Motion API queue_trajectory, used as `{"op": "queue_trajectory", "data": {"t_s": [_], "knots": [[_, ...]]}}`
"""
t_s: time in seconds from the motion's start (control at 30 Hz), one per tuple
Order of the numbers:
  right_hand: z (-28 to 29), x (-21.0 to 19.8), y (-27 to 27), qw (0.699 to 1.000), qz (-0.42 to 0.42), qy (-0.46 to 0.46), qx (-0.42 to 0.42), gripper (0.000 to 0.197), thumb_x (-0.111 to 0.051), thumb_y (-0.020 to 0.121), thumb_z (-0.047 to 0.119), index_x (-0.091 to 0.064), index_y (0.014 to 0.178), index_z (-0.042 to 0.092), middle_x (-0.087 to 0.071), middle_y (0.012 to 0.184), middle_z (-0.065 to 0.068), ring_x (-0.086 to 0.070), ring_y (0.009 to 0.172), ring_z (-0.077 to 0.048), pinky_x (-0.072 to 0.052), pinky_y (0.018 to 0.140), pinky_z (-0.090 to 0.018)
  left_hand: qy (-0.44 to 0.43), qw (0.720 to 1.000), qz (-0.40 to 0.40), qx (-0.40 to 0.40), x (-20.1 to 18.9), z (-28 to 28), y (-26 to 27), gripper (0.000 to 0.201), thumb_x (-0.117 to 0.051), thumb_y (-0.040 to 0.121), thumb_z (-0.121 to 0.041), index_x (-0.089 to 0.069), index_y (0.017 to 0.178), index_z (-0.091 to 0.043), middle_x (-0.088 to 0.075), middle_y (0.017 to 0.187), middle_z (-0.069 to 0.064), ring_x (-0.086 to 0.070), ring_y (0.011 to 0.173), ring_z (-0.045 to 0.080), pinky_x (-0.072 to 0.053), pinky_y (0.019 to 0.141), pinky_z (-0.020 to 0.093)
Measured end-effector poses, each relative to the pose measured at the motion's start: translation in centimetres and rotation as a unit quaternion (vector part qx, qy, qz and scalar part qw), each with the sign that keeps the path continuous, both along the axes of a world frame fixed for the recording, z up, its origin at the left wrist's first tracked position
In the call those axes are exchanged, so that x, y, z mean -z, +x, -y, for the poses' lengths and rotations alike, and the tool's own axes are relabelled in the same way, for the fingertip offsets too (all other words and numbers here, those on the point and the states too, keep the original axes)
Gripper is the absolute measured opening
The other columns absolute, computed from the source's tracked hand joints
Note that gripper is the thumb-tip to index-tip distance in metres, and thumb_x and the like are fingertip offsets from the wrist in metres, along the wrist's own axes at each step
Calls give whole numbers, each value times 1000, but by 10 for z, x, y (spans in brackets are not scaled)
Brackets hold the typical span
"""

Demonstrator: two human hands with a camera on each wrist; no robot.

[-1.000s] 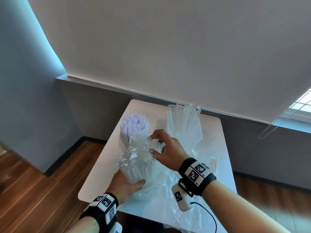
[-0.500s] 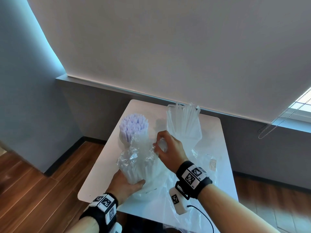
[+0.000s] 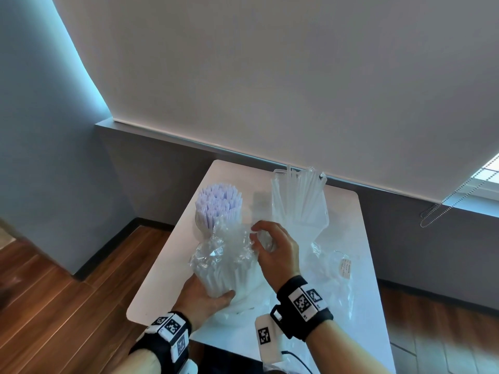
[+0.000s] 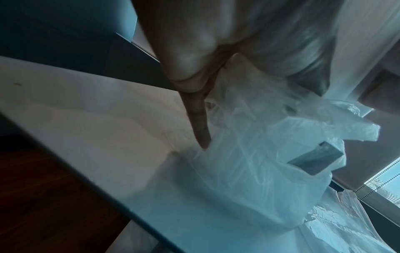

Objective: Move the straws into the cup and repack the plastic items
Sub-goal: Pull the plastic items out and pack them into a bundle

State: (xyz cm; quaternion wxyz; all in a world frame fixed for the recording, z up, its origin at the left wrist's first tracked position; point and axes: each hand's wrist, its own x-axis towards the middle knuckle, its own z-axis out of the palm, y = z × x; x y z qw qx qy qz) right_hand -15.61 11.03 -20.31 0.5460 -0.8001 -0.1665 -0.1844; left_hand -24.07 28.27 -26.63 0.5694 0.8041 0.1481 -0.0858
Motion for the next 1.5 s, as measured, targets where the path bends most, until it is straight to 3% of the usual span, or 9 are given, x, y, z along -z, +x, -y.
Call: {"op": "queue_trajectory", "data": {"t_s": [0.27, 0.7, 0.87, 0.97, 1.07, 1.13, 1.23, 1.37, 1.5], "knots": [[7, -46, 14, 999, 44, 19, 20, 14, -59, 94, 25, -55, 105, 33, -63, 90, 4, -68, 77, -18, -57, 67, -41, 31, 999, 11, -5, -3, 3, 0, 50, -88, 66, -36, -64, 109, -24, -70, 97, -10, -65, 92, 2, -49, 83, 20], [60, -225, 74, 960, 230, 157, 14, 16, -59, 96, 8, -49, 100, 19, -56, 78, -13, -63, 57, -31, -52, 57, -33, 7, 1000, 2, -2, -9, 5, -2, 38, -88, 69, -28, -63, 98, -30, -70, 96, -11, -65, 92, 3, -50, 89, 26], [64, -170, 126, 983, 152, 96, -21, 15, -60, 94, 6, -50, 101, 13, -55, 88, -6, -60, 69, -27, -53, 68, -35, 11, 1000, 16, 4, -13, 7, -3, 36, -87, 70, -26, -59, 91, -36, -67, 92, -16, -61, 85, -5, -48, 81, 18], [72, -105, 138, 991, 38, -119, -43, 19, -65, 91, 21, -56, 108, 18, -63, 100, 3, -61, 91, -19, -50, 87, -36, 7, 1000, 9, -2, -12, 5, -2, 37, -87, 69, -27, -61, 94, -33, -69, 93, -12, -64, 88, -1, -50, 83, 20], [75, -78, 134, 913, -80, -389, -90, 43, -60, 93, 45, -51, 132, 28, -46, 145, 0, -38, 137, -25, -28, 111, -42, 3, 1000, 2, 0, -10, 4, -2, 40, -87, 69, -28, -62, 99, -31, -70, 96, -11, -65, 92, 1, -50, 85, 22], [71, -91, 126, 900, -90, -420, -75, 60, -55, 88, 62, -41, 141, 38, -23, 157, 4, -16, 146, -22, -17, 114, -52, 5, 1000, 3, 0, -9, 4, -2, 40, -88, 69, -29, -61, 99, -32, -69, 97, -12, -64, 92, 1, -49, 85, 21], [65, -116, 116, 912, -31, -397, -94, 82, -56, 68, 79, -35, 139, 45, -23, 151, 8, -19, 140, -22, -21, 110, -54, 11, 1000, 2, -2, -8, 4, -1, 43, -88, 68, -30, -63, 102, -29, -70, 99, -11, -65, 94, 4, -51, 89, 26], [62, -107, 105, 840, -28, -521, -150, 79, -63, 67, 78, -37, 135, 48, -29, 149, 11, -31, 133, -20, -29, 107, -53, 21, 1000, 7, -1, -7, 4, -2, 48, -88, 68, -31, -60, 108, -29, -66, 102, -14, -63, 97, 6, -49, 88, 24], [61, -79, 111, 906, -57, -375, -186, 30, -74, 81, 49, -67, 105, 32, -49, 124, 10, -58, 89, -8, -51, 90, -34, 21, 1000, 2, -4, -8, 5, -1, 50, -88, 68, -31, -56, 106, -33, -63, 102, -16, -60, 96, 3, -48, 92, 25]]}}
